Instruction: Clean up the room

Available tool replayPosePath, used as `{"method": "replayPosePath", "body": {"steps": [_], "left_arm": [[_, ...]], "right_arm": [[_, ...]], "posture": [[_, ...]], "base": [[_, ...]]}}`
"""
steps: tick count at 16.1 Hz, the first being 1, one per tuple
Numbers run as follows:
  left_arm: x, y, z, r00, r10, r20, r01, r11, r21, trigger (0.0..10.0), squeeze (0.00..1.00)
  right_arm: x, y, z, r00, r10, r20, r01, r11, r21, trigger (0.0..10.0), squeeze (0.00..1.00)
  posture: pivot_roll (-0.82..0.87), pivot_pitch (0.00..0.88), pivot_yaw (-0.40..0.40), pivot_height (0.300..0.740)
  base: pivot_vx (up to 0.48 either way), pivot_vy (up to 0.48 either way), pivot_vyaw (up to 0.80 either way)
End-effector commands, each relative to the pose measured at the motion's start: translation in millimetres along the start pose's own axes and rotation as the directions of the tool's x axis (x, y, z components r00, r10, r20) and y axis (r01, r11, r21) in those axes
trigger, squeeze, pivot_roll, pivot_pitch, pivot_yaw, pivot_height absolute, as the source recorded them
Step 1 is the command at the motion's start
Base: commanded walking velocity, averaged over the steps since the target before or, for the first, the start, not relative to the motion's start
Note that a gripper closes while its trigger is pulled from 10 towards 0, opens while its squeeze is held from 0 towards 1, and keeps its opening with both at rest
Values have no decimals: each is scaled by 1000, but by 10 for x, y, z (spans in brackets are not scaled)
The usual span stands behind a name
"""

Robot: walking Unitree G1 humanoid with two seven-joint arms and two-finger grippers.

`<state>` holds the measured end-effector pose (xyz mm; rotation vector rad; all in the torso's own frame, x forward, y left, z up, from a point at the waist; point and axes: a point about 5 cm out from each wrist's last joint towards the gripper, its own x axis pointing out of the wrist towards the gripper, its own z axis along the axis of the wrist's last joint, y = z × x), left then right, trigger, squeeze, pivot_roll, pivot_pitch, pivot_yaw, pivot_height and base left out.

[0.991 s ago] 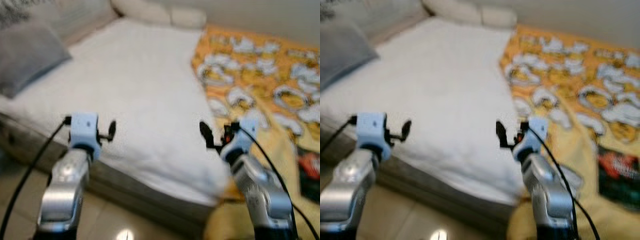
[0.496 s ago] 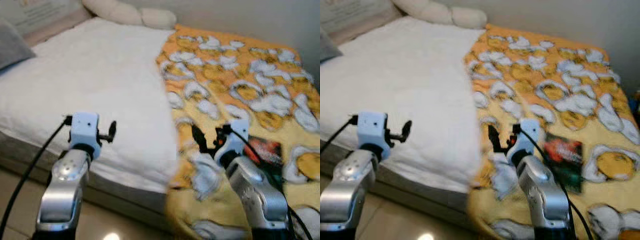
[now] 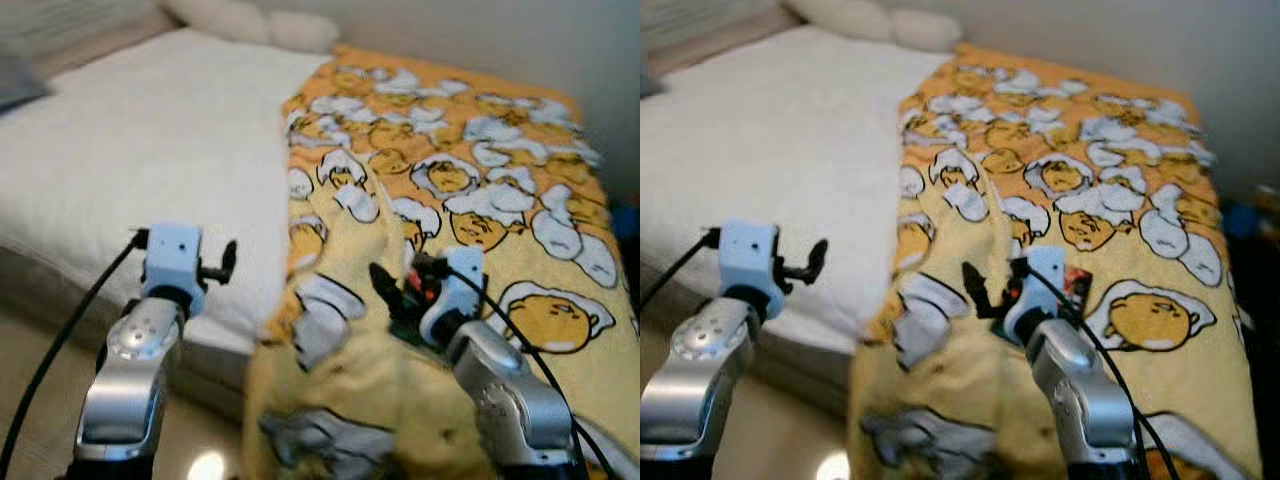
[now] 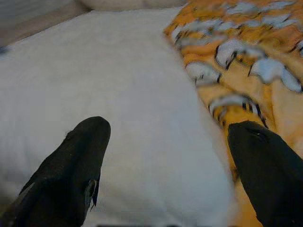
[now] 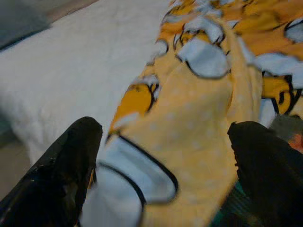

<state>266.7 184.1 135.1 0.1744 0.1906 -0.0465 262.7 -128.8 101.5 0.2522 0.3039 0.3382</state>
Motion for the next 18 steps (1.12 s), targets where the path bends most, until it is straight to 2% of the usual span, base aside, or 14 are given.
{"method": "replayPosePath", "body": {"steps": [1, 4, 10, 15, 16, 18], "left_arm": [[10, -45, 52, 1000, -22, 18, 22, 1000, 5, 10000, 1000], [1, -40, 46, 1000, -22, 18, 22, 1000, 8, 10000, 1000], [-18, -29, 15, 999, -30, 9, 31, 999, -12, 10000, 1000], [-76, -44, -13, 993, -115, -5, 116, 993, 25, 10000, 1000], [-102, -70, 7, 985, -172, -3, 172, 985, 34, 10000, 1000], [-127, -102, 5, 974, -227, -3, 227, 973, 30, 10000, 1000]], "right_arm": [[-18, -24, 28, 1000, -4, 3, 4, 1000, -8, 10000, 1000], [-38, -45, -38, 999, -10, -35, 10, 1000, -14, 10000, 1000], [-73, -19, -85, 998, 33, -54, -33, 999, 5, 10000, 1000], [-90, -31, -107, 998, 12, -55, -11, 1000, 28, 10000, 1000], [-88, -46, -109, 999, -3, -47, 6, 998, 65, 10000, 1000], [-47, -102, -142, 997, -31, -73, 37, 996, 83, 10000, 1000]], "posture": [[-105, 0, -15, 740], [-103, 0, -20, 740], [-97, 0, -20, 740], [-88, 0, -21, 740], [-84, 0, -24, 740], [-83, 0, -24, 740]], "base": [[0, -480, 438], [0, -480, 0], [0, 0, 0], [0, 0, 0], [0, 0, 0], [0, 0, 0]]}}
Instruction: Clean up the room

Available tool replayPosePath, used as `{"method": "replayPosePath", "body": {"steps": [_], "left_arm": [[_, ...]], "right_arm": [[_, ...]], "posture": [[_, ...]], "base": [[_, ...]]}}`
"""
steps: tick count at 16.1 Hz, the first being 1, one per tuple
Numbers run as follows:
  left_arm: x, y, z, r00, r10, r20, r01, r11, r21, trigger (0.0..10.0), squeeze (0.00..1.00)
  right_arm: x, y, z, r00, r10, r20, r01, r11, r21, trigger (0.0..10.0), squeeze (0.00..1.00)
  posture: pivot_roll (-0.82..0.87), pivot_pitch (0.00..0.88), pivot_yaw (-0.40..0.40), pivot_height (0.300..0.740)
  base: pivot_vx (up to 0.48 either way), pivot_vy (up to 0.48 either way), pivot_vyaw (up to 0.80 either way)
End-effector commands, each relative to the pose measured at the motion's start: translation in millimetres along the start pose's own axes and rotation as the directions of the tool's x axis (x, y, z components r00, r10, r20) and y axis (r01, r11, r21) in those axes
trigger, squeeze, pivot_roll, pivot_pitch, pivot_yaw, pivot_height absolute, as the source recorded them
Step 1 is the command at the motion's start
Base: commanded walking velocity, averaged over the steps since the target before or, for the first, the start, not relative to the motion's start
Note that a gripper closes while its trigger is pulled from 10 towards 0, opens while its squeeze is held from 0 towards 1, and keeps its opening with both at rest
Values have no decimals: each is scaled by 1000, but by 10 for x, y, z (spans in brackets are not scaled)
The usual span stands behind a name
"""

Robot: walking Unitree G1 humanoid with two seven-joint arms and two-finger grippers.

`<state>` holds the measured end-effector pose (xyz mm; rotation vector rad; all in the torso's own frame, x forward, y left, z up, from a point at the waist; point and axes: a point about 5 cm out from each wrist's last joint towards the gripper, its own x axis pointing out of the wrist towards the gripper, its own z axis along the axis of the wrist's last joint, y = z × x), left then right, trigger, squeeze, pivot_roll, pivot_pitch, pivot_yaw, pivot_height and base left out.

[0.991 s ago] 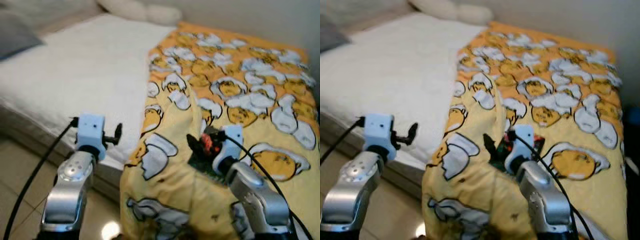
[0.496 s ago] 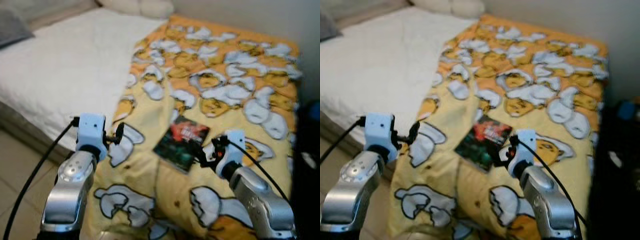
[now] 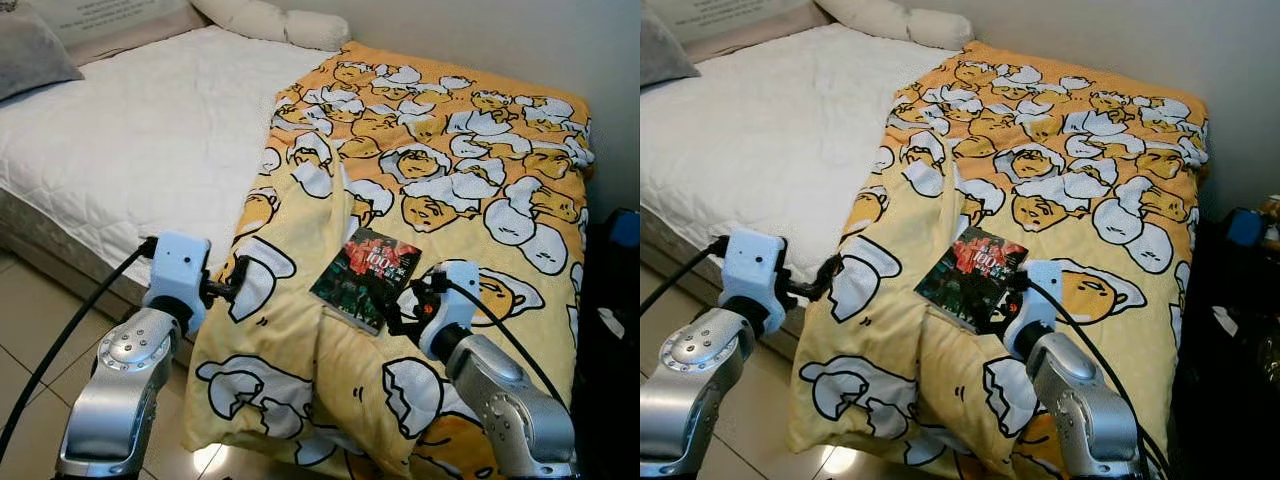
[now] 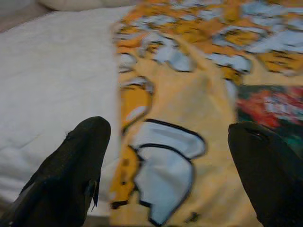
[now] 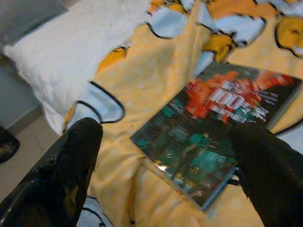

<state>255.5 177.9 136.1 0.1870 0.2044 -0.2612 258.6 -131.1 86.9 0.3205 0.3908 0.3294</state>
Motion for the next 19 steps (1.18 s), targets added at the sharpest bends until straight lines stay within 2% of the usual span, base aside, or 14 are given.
{"method": "replayPosePath", "body": {"steps": [1, 4, 6, 7, 10, 12, 15, 17, 19], "left_arm": [[-14, -68, 8, 998, -66, 9, 66, 998, 1, 10000, 1000], [-35, -132, 1, 970, -241, -16, 242, 970, 6, 10000, 1000], [-26, -140, 14, 949, -312, -33, 313, 949, 21, 10000, 1000], [-33, -188, 11, 917, -396, -49, 398, 917, 34, 10000, 1000], [-84, -236, 4, 864, -497, -78, 500, 865, 30, 10000, 1000], [-154, -275, 10, 810, -579, -97, 583, 812, 22, 10000, 945], [-183, -292, 5, 795, -598, -104, 603, 798, 19, 10000, 937], [-201, -301, -9, 784, -611, -111, 616, 788, 15, 10000, 925], [-214, -300, -16, 782, -613, -116, 618, 786, 13, 10000, 914]], "right_arm": [[49, -106, -33, 999, -40, -35, 42, 998, 46, 10000, 1000], [338, -182, -103, 994, -27, -109, 49, 978, 204, 10000, 1000], [492, -216, -146, 989, 1, -147, 44, 953, 299, 10000, 1000], [542, -252, -192, 980, 11, -198, 48, 956, 289, 10000, 1000], [580, -307, -225, 971, 8, -239, 64, 954, 292, 10000, 1000], [612, -421, -225, 964, -11, -266, 93, 950, 297, 10000, 1000], [605, -469, -261, 957, -19, -289, 114, 942, 315, 10000, 1000], [596, -443, -337, 948, 27, -318, 94, 929, 358, 10000, 502], [594, -420, -391, 940, 73, -333, 71, 914, 399, 10000, 447]], "posture": [[-84, 0, -21, 740], [-99, 0, 9, 740], [-85, 0, -6, 740], [-77, 0, -21, 740], [-81, 0, -28, 740], [-75, 0, -41, 740], [-80, 0, -44, 740], [-76, 0, -53, 740], [-70, 0, -59, 740]], "base": [[0, 0, 0], [0, 0, 0], [0, 0, 0], [0, 0, 0], [0, 0, 0], [0, 0, 0], [0, 0, 0], [0, 0, 0], [0, 0, 0]]}}
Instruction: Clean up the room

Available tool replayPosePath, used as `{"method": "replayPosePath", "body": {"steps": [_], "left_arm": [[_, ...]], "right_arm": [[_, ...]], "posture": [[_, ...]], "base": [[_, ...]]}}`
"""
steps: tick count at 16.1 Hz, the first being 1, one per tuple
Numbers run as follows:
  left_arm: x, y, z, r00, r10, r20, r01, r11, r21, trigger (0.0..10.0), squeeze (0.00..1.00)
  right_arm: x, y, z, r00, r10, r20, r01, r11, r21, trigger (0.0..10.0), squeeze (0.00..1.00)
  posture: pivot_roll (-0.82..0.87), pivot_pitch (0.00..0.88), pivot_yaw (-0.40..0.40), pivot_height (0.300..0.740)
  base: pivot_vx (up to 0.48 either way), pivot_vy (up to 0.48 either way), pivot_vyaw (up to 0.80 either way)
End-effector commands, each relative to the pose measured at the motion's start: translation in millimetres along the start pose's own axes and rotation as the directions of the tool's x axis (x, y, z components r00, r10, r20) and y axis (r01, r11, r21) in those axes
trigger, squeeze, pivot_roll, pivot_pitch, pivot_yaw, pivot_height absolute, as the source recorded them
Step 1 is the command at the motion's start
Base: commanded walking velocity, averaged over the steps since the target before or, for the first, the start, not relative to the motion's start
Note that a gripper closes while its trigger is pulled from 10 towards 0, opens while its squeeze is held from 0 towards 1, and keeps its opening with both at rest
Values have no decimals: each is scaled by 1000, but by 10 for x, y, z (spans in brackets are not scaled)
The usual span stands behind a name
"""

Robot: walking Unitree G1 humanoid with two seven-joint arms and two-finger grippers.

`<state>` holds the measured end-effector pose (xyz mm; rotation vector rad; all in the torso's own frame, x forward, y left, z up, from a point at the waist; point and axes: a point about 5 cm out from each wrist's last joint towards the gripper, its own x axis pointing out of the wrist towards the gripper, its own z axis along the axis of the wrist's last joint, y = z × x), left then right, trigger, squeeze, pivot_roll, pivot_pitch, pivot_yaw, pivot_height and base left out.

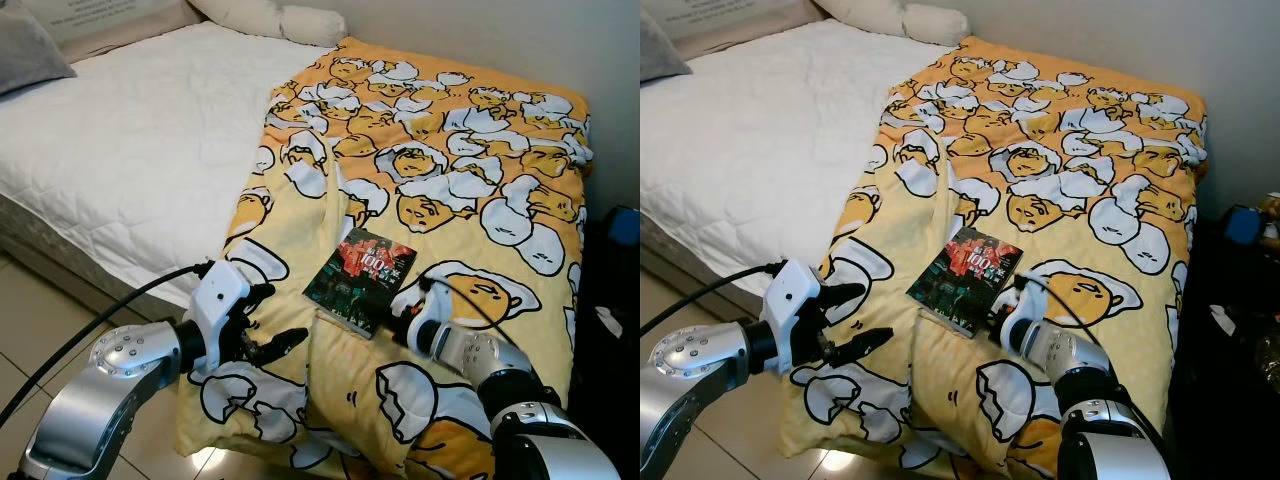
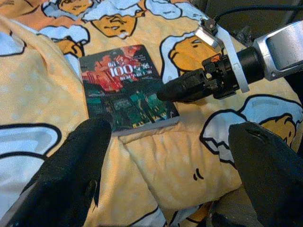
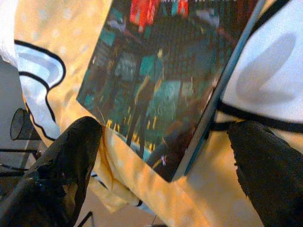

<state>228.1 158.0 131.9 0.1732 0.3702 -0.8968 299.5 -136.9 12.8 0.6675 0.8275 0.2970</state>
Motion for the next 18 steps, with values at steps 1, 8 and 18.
{"method": "replayPosePath", "body": {"steps": [1, 8, 18], "left_arm": [[-10, -31, 26, 1000, -18, -3, 18, 1000, 9, 10000, 910], [-34, -60, -45, 999, -11, -33, 12, 1000, 12, 10000, 875], [-84, -54, -34, 997, -17, -72, 19, 999, 30, 10000, 867]], "right_arm": [[6, 31, 55, 1000, 18, 5, -18, 1000, -1, 10000, 12], [75, 146, 52, 997, 80, -6, -79, 995, 65, 10000, 0], [211, 128, -273, 1000, -28, -6, 28, 990, 141, 10000, 0]], "posture": [[-67, 0, -63, 740], [-55, 0, -71, 740], [30, 51, -34, 740]], "base": [[0, 0, 0], [0, 0, 0], [0, 0, 0]]}}
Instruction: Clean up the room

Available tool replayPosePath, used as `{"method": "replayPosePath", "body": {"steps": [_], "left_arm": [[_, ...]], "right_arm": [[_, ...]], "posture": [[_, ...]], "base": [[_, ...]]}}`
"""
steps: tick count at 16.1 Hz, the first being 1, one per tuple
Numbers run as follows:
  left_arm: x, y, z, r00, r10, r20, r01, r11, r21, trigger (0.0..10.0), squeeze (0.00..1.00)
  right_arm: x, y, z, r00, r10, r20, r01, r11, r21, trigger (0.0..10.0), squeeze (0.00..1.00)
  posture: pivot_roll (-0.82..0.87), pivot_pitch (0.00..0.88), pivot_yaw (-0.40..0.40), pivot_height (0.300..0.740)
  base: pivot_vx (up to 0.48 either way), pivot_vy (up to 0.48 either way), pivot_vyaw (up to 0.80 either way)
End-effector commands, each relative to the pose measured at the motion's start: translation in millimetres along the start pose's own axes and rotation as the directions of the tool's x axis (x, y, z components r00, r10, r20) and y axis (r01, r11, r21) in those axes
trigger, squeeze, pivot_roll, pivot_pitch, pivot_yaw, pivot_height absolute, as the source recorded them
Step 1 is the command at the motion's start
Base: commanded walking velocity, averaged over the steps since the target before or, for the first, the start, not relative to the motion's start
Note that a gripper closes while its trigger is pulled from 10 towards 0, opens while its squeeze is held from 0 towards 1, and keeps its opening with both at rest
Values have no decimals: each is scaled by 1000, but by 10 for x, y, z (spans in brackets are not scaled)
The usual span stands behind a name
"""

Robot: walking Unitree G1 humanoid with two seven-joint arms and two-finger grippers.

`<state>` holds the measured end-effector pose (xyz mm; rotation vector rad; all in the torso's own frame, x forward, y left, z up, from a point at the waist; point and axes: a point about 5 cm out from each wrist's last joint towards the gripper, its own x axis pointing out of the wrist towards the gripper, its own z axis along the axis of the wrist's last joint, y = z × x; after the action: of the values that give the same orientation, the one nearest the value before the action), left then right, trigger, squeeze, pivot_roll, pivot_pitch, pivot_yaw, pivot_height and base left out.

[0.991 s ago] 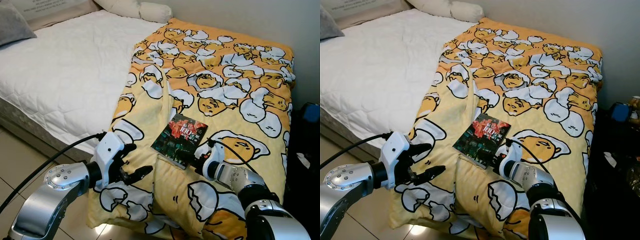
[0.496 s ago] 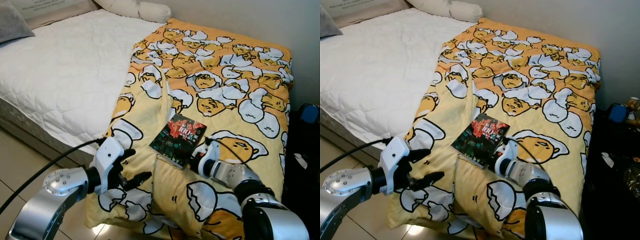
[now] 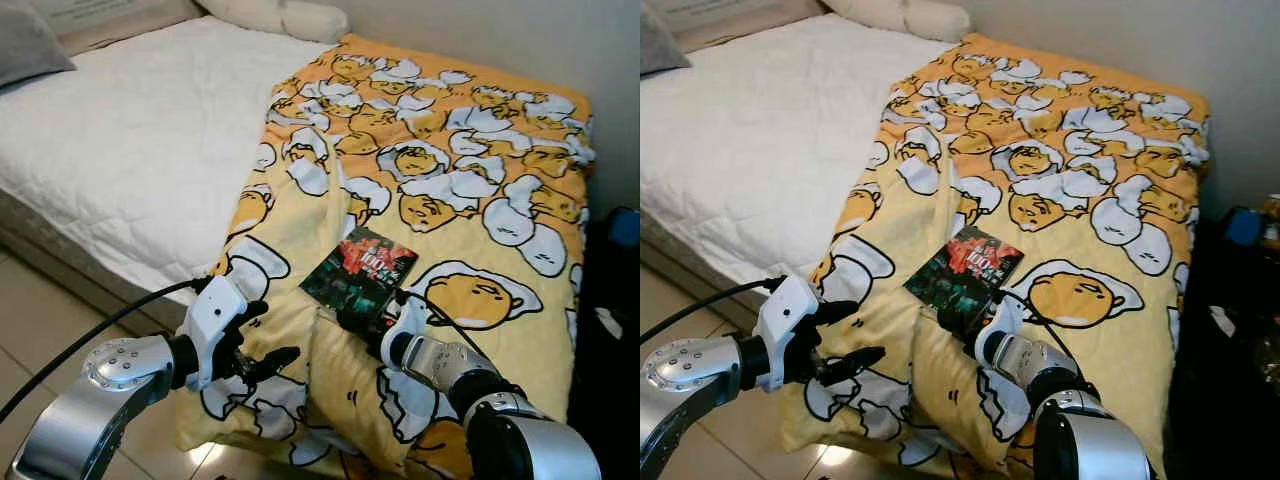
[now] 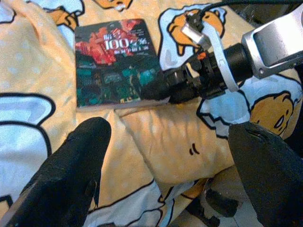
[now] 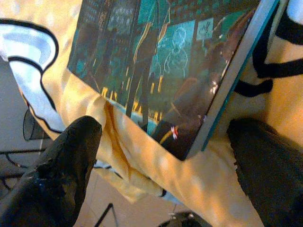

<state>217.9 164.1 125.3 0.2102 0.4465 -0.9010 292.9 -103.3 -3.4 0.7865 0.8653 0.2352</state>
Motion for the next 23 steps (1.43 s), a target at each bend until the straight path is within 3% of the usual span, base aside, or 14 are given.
{"method": "replayPosePath", "body": {"steps": [1, 4, 9, 16, 20, 21, 23], "left_arm": [[-43, 4, 62, 1000, 1, 3, -1, 999, 34, 10000, 871], [-61, 33, 76, 1000, 21, 20, -21, 999, 31, 10000, 867], [-9, 25, 124, 998, 27, 54, -28, 999, 26, 10000, 871], [-75, 21, 82, 997, 57, 49, -58, 998, 19, 10000, 867], [-169, -14, 37, 997, 66, 27, -66, 998, 13, 10000, 871], [-176, -14, 33, 997, 66, 26, -66, 998, 12, 10000, 867], [-170, -36, 41, 997, 65, 28, -65, 998, 7, 10000, 867]], "right_arm": [[10, 13, 26, 999, 2, 54, -5, 998, 65, 10000, 0], [34, 207, 182, 977, 120, 179, -159, 962, 222, 10000, 0], [15, 359, 363, 941, 211, 265, -289, 908, 304, 10000, 0], [64, 371, 358, 943, 98, 319, -234, 875, 424, 10000, 0], [136, 503, 309, 953, 55, 298, -187, 880, 437, 10000, 0], [140, 535, 327, 950, 59, 307, -197, 874, 443, 0, 0], [145, 592, 364, 945, 67, 319, -211, 871, 443, 0, 0]], "posture": [[34, 57, -27, 740], [26, 58, -10, 740], [30, 35, -32, 740], [72, 35, -38, 740], [105, 70, -27, 740], [105, 72, -25, 740], [104, 68, -28, 740]], "base": [[0, 0, 0], [0, 0, 0], [0, 0, 0], [0, 0, 0], [0, 0, 0], [0, 0, 0], [0, 0, 0]]}}
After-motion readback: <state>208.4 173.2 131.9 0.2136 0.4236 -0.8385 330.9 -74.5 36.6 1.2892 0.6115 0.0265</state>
